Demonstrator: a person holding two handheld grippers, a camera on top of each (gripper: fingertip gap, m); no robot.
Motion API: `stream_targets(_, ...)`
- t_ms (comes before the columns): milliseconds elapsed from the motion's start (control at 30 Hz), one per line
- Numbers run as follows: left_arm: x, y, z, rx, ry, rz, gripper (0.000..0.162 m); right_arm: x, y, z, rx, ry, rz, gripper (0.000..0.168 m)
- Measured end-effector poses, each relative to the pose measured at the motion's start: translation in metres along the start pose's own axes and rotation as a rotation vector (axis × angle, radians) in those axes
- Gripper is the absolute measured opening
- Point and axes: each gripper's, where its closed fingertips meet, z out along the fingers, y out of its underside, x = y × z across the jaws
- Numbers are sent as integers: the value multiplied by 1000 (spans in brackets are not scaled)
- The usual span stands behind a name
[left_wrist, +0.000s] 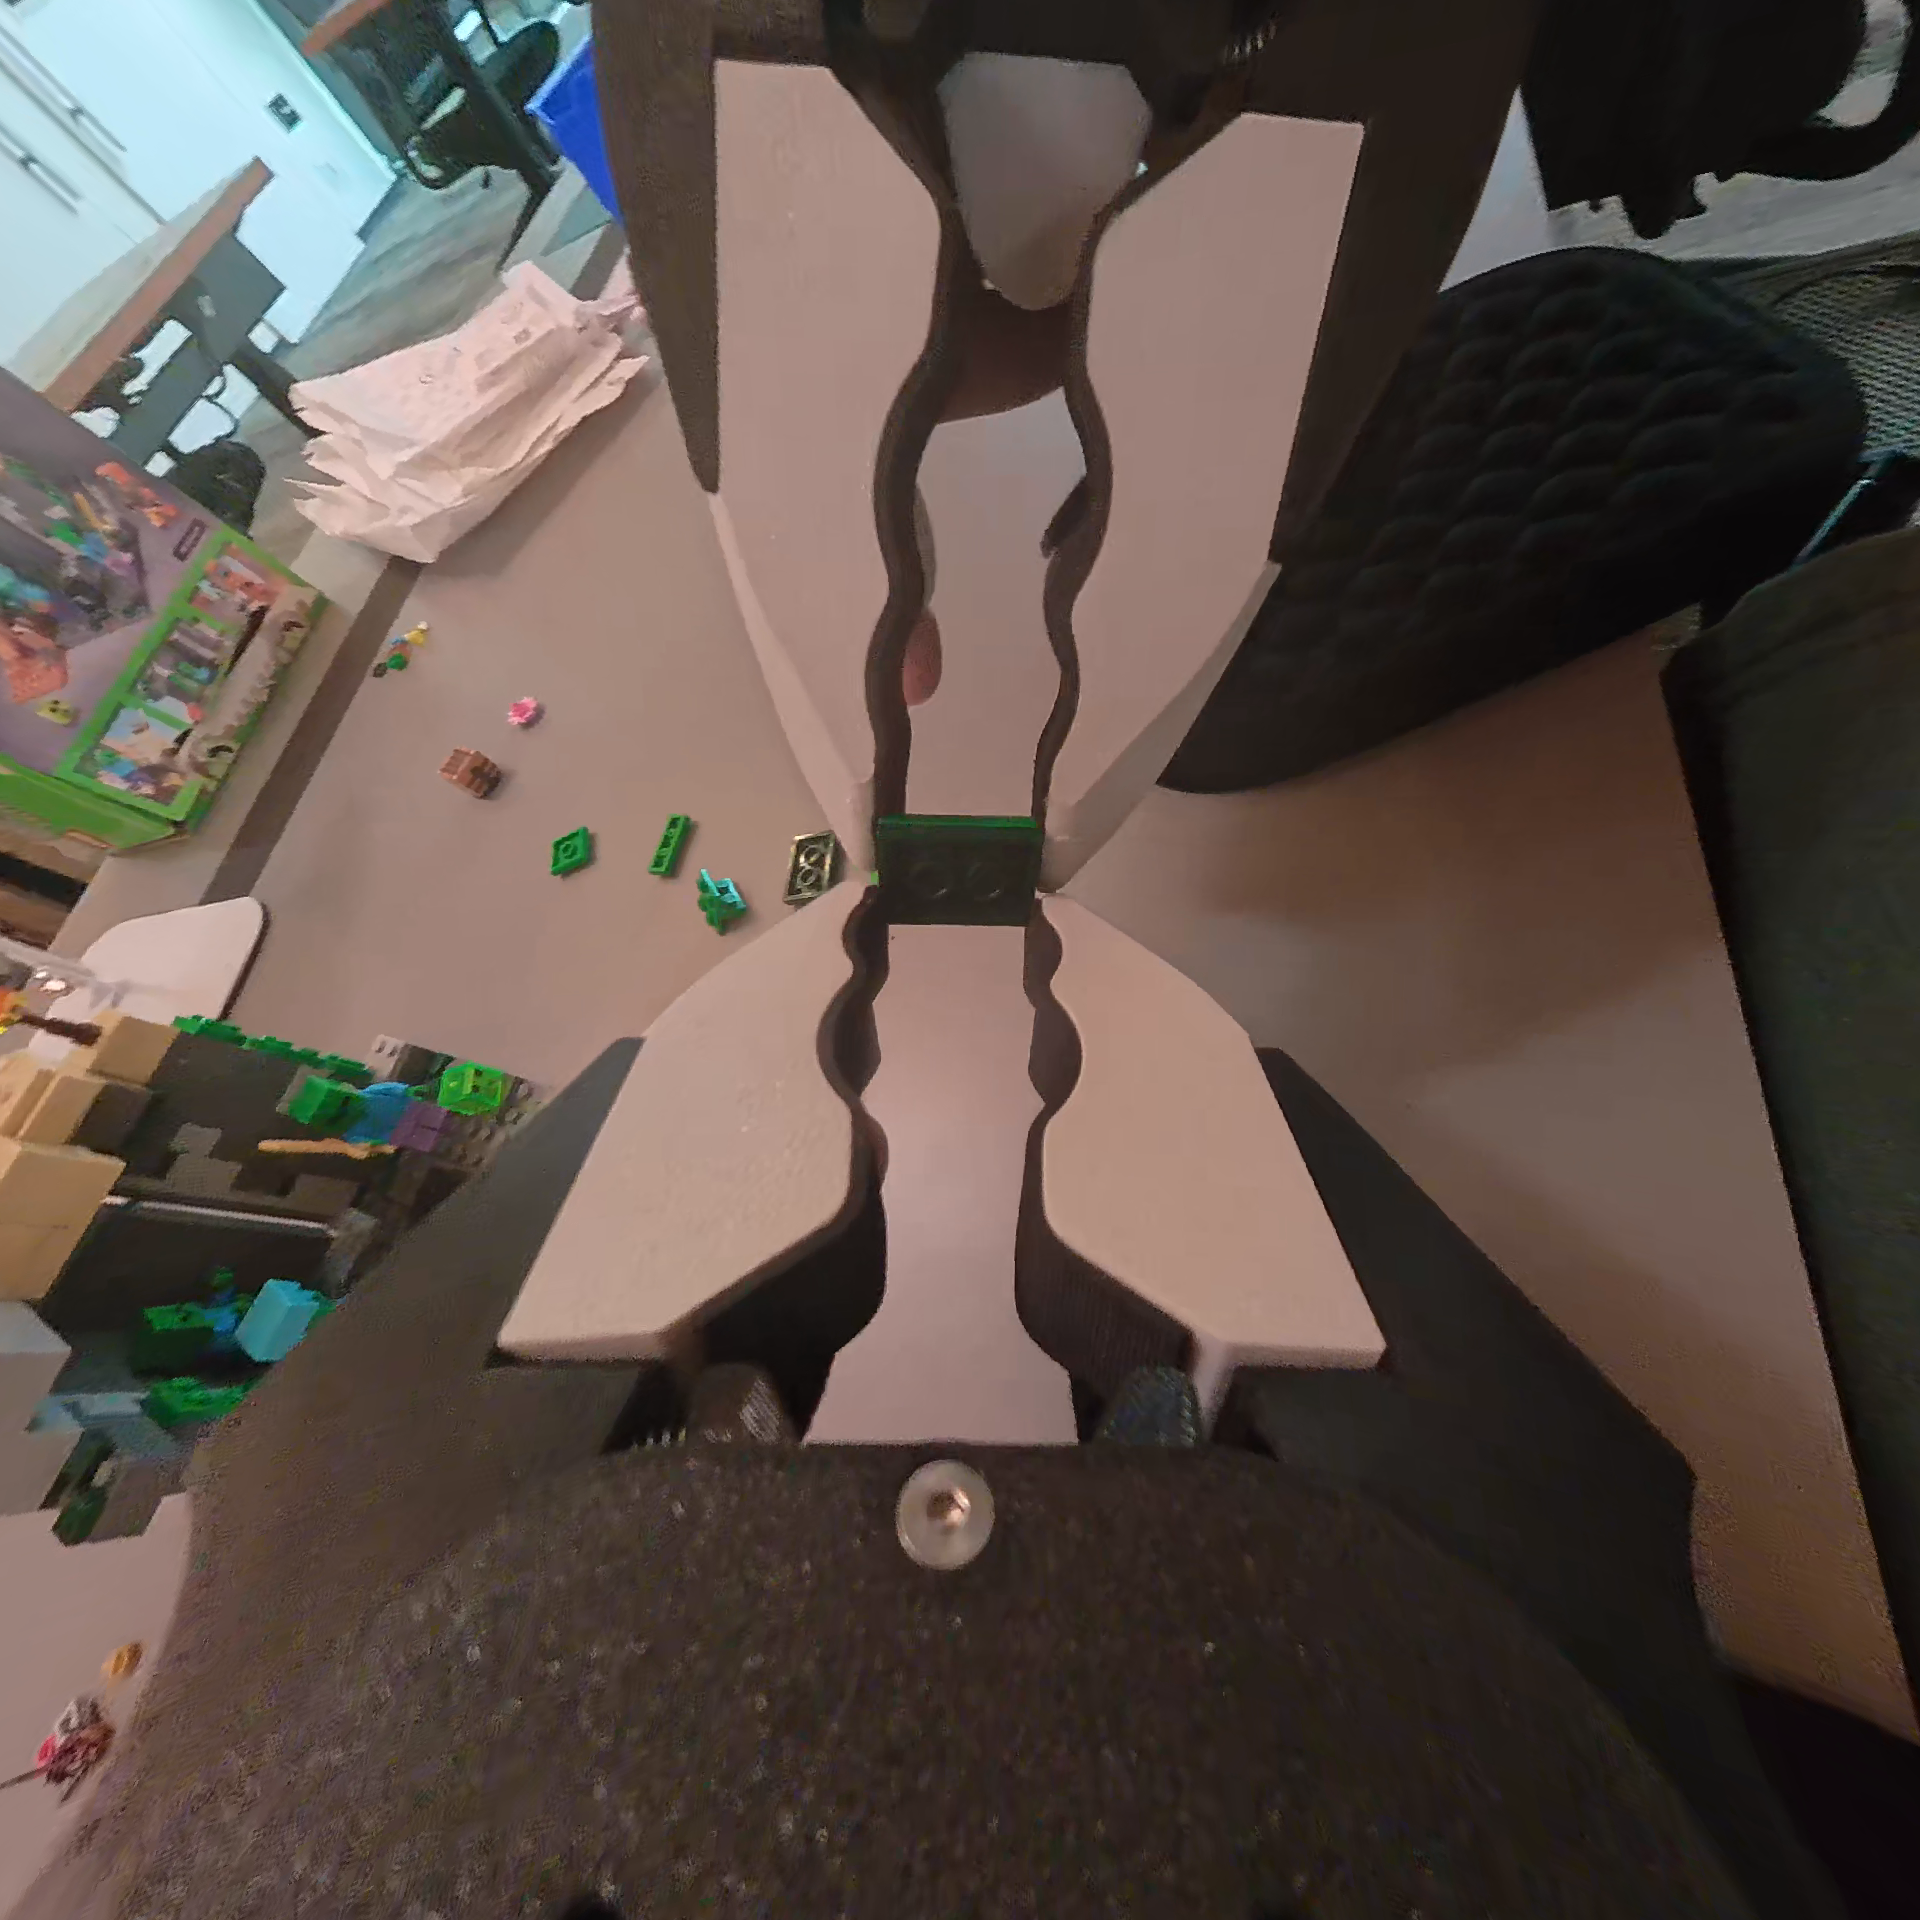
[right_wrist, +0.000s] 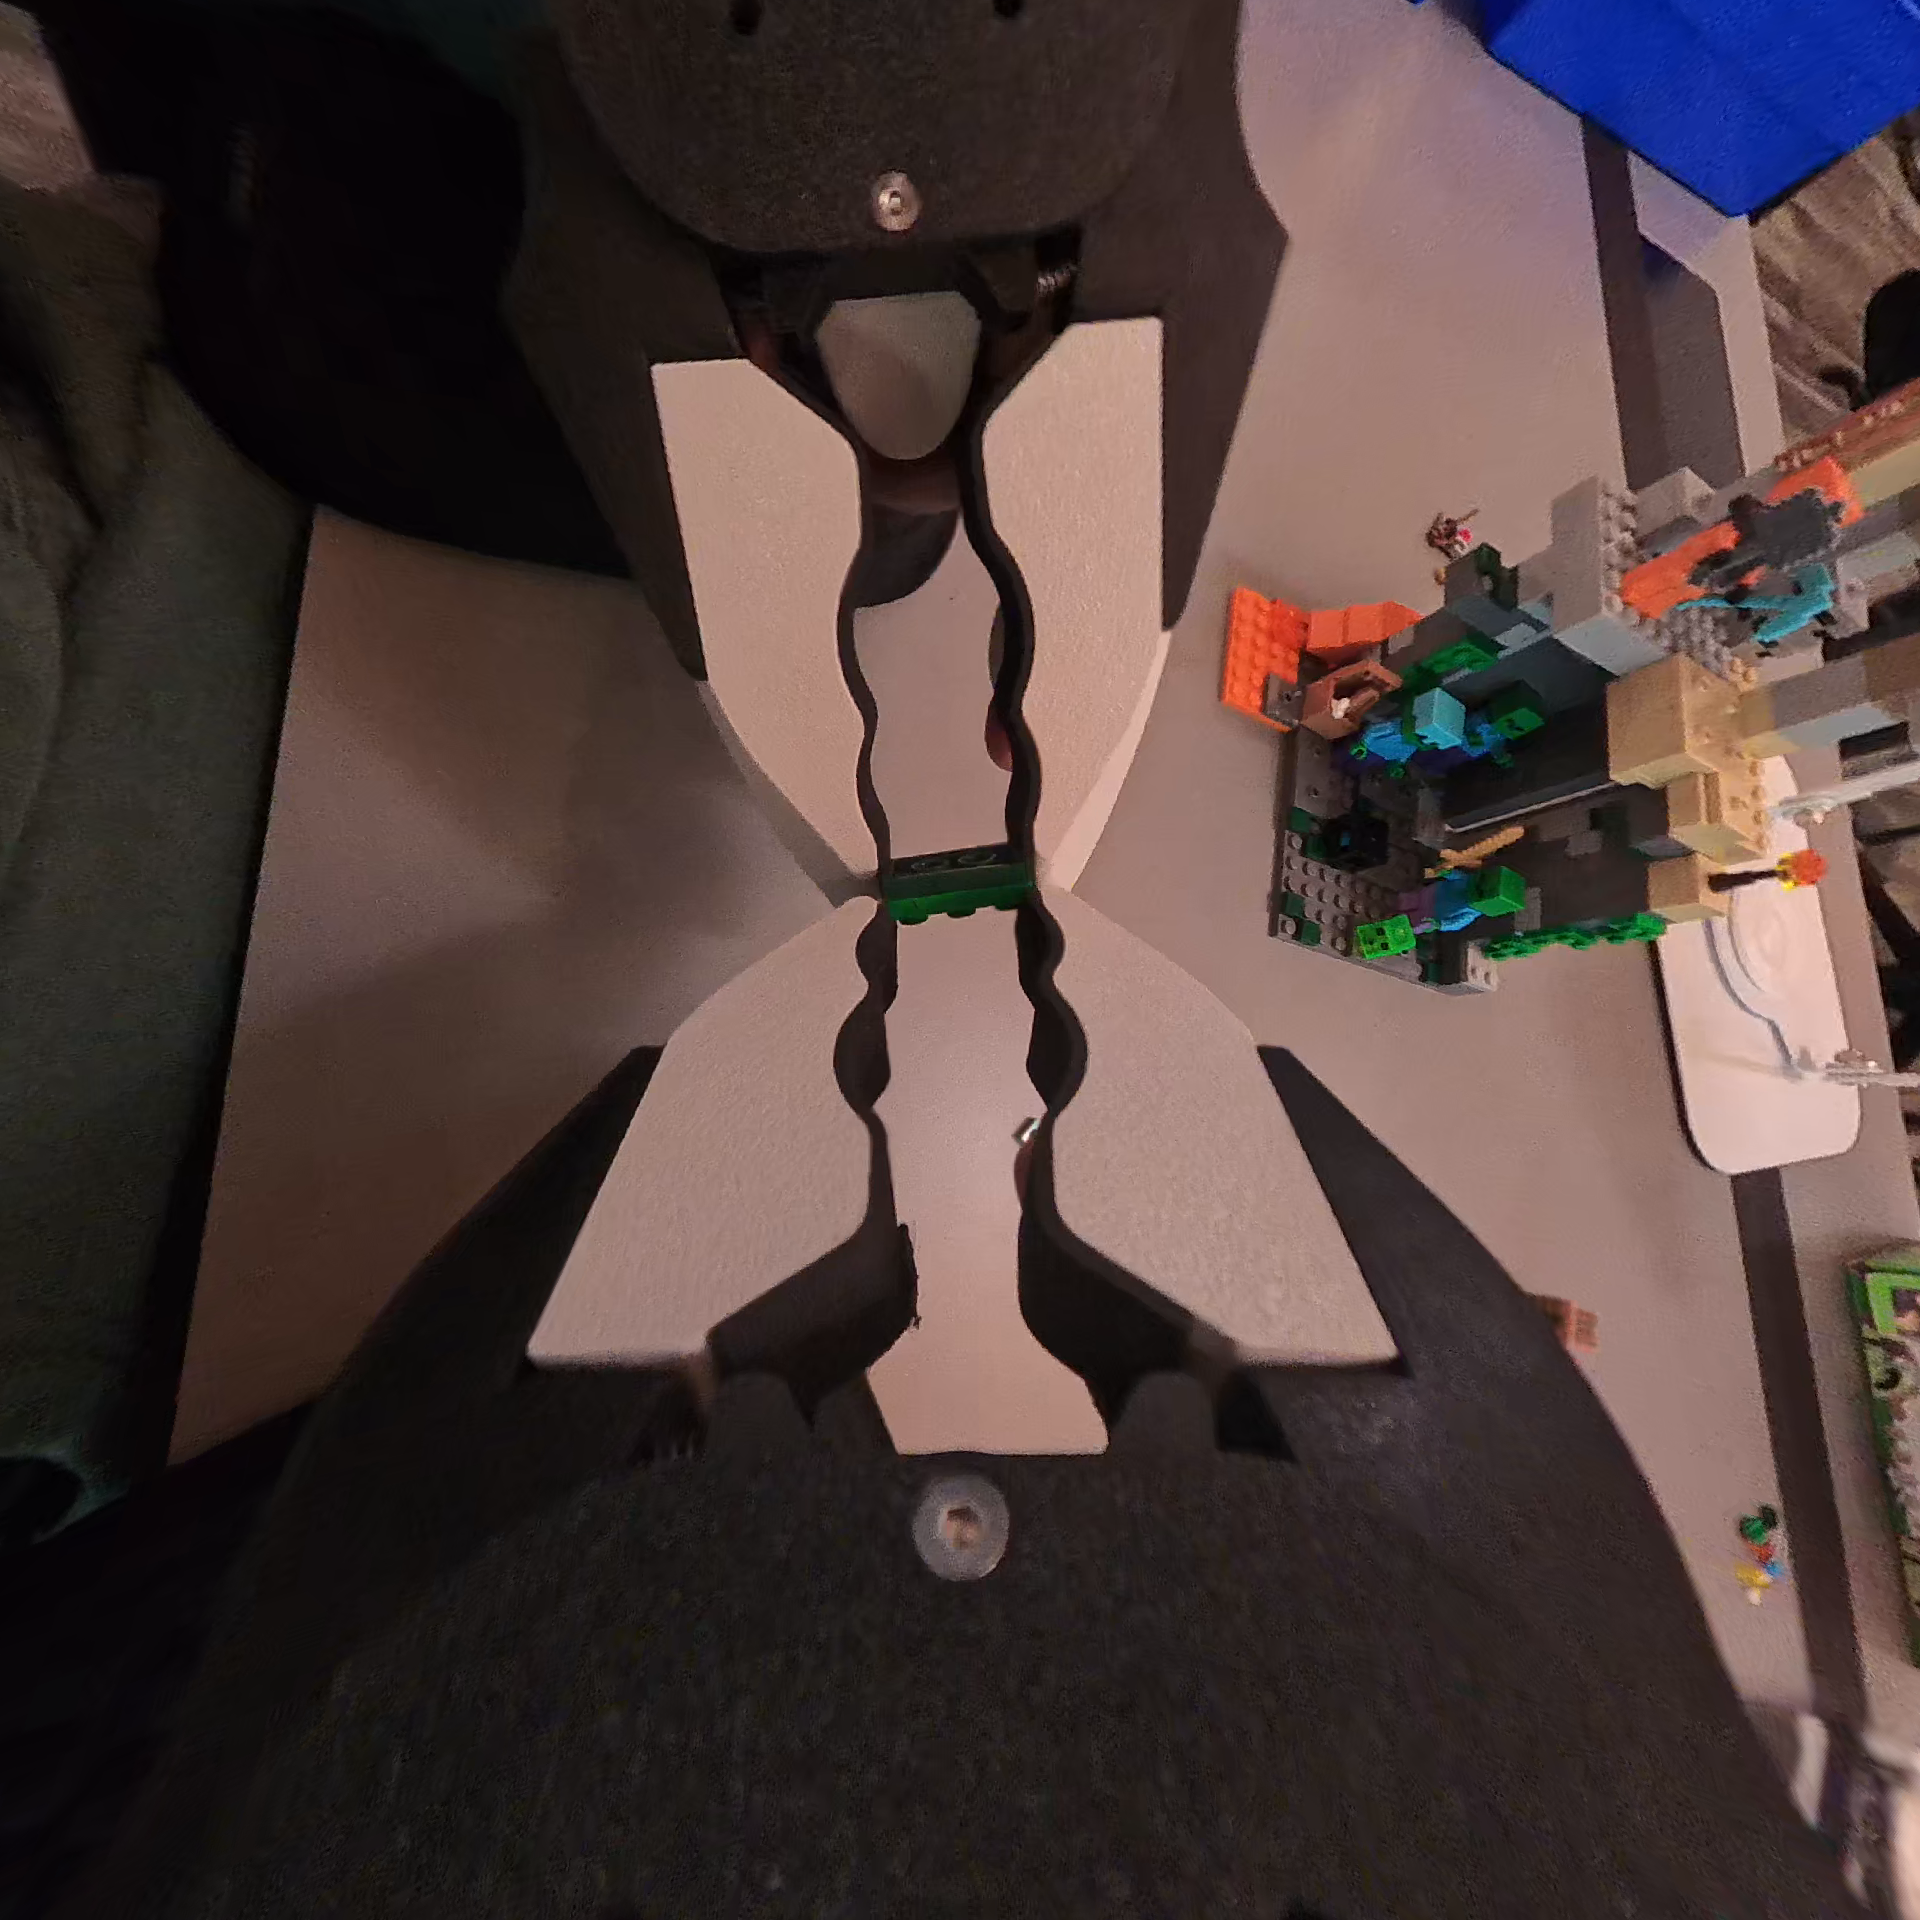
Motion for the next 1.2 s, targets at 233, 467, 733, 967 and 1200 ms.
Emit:
stream_targets(233, 0, -6, -2, -3, -52, 31, 26, 4, 4, 1, 54, 44, 40, 0)
stream_targets(467, -3, -3, -2, -12, -13, 30, 26, 6, -1, -8, 29, 64, -65, 28)
stream_targets(733, 8, -3, 0, -70, 57, 106, 26, -4, 1, -4, -41, -2, -191, 24)
stream_targets(967, 0, 2, 1, -78, 10, 55, 26, -3, 1, 0, 14, 49, -82, 22)
stream_targets(1200, -4, 1, -1, -44, -13, 10, 26, 0, 5, -1, 53, 102, -36, 0)
